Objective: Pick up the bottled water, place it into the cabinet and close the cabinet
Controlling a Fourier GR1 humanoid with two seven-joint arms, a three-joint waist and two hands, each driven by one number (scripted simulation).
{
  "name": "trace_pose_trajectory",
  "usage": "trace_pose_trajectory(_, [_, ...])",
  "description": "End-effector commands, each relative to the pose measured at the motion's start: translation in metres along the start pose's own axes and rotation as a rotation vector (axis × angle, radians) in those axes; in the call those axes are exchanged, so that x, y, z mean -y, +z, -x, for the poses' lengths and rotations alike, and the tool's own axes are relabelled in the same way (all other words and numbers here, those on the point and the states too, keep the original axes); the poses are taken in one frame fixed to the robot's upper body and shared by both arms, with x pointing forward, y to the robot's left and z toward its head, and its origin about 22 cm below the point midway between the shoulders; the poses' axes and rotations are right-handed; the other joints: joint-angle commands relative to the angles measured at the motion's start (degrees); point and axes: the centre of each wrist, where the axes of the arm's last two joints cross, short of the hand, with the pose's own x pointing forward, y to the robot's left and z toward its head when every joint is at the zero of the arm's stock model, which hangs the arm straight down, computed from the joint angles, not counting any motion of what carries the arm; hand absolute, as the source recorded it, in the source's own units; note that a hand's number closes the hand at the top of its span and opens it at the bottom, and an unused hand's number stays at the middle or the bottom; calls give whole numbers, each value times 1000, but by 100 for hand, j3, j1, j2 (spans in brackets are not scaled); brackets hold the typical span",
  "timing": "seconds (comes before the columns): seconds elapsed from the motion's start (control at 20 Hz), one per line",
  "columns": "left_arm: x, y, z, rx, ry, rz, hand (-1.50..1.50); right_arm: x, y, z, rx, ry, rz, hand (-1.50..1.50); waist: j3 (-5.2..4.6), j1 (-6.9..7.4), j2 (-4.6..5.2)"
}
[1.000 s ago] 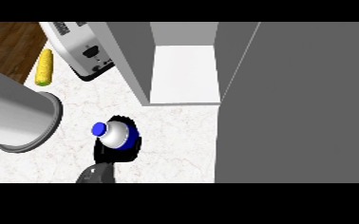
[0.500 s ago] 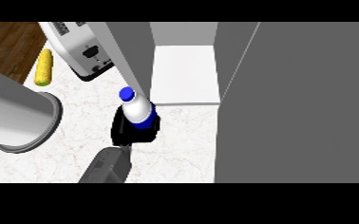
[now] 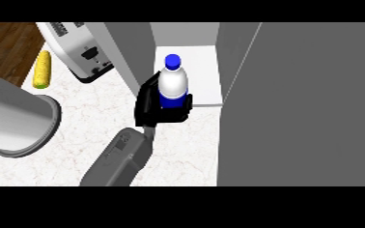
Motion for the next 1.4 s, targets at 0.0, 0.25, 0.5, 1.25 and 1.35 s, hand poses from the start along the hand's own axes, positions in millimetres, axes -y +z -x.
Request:
trace_pose_trajectory(0.0, [28, -25, -14, 4, -79, -2, 150, 14, -7, -9, 40, -11, 12, -150, 1, -25, 36])
trace_pose_trajectory(0.25, [38, -58, -28, -43, -150, -45, 150, 12, -5, -4, 51, -17, -2, -150, 1, -71, 31])
trace_pose_trajectory(0.5, [41, -69, -23, -55, -182, -117, 150, 23, -9, -6, 67, -15, -15, -150, -1, -224, 80])
trace_pose_trajectory(1.25, [-16, -103, -14, -105, -392, -304, 150, 19, -8, -4, 72, -29, -15, -150, -9, -265, 162])
trace_pose_trajectory(1.35, [-6, -112, -23, -76, -408, -325, 150, 21, -8, -7, 90, -24, -32, -150, -9, -367, 186])
